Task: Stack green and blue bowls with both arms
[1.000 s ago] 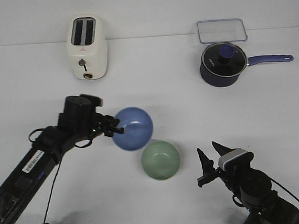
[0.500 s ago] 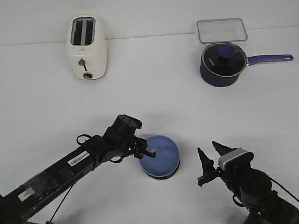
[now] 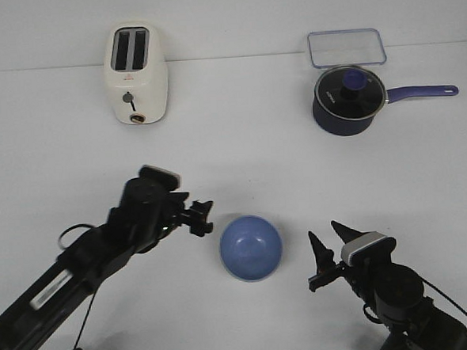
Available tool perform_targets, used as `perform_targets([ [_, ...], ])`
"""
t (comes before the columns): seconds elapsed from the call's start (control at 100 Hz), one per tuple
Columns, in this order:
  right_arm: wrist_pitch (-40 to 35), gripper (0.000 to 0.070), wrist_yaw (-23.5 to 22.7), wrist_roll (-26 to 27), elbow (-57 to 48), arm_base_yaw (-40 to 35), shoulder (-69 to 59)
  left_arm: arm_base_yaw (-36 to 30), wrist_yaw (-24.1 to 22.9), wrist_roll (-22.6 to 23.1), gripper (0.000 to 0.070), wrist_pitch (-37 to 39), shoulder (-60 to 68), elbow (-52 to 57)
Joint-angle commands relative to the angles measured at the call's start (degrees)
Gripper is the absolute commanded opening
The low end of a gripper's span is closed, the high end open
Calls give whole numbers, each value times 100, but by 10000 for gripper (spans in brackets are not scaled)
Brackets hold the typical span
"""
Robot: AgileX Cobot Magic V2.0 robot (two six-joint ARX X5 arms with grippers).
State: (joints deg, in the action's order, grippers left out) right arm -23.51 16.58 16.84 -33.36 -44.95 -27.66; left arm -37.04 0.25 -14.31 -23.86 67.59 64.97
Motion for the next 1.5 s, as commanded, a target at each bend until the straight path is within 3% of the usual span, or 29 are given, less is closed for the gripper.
perform_targets([
  [0.0,-7,361,-9,-17,-37,-48,-13,28,-428,243,398,-195,-651,46],
  [0.18,-203,360,-66,-15,-37,-48,-13,63,-1084,-66,398,-68,-2520,-1248],
  [0.32,-295,360,-68,-17,-37,-48,-15,63,-1126,-573,397,170,-3676,-2618],
  [0.38,-323,350,-68,-20,-37,-48,-15,63,-1126,-640,363,214,-4022,-3021],
  [0.42,-352,271,-68,-22,-37,-48,-15,66,-1123,-643,289,254,-4192,-3217],
  [0.45,-363,145,-66,-24,-37,-48,-15,63,-1119,-664,170,254,-4284,-3316],
  [0.48,-369,0,-68,-24,-37,-48,-15,63,-1119,-715,8,243,-4350,-3373],
  [0.49,-374,0,-70,-31,-37,-48,-15,63,-1119,-730,0,243,-4365,-3386],
  [1.21,-264,10,-4,22,-37,-46,31,66,-1115,-739,15,339,-4675,-3383],
  [1.26,-264,10,-2,22,-37,-46,31,92,-1150,-411,15,289,-4721,-3388],
  [1.33,-267,10,-4,22,-37,-46,31,348,-1285,562,15,459,-4922,-3515],
  [1.4,-267,10,-2,22,-37,-46,31,833,-1169,1281,15,1147,-5211,-3974],
  [1.49,-267,10,-2,22,-37,-46,31,1681,-999,1742,15,2081,-5718,-4795],
])
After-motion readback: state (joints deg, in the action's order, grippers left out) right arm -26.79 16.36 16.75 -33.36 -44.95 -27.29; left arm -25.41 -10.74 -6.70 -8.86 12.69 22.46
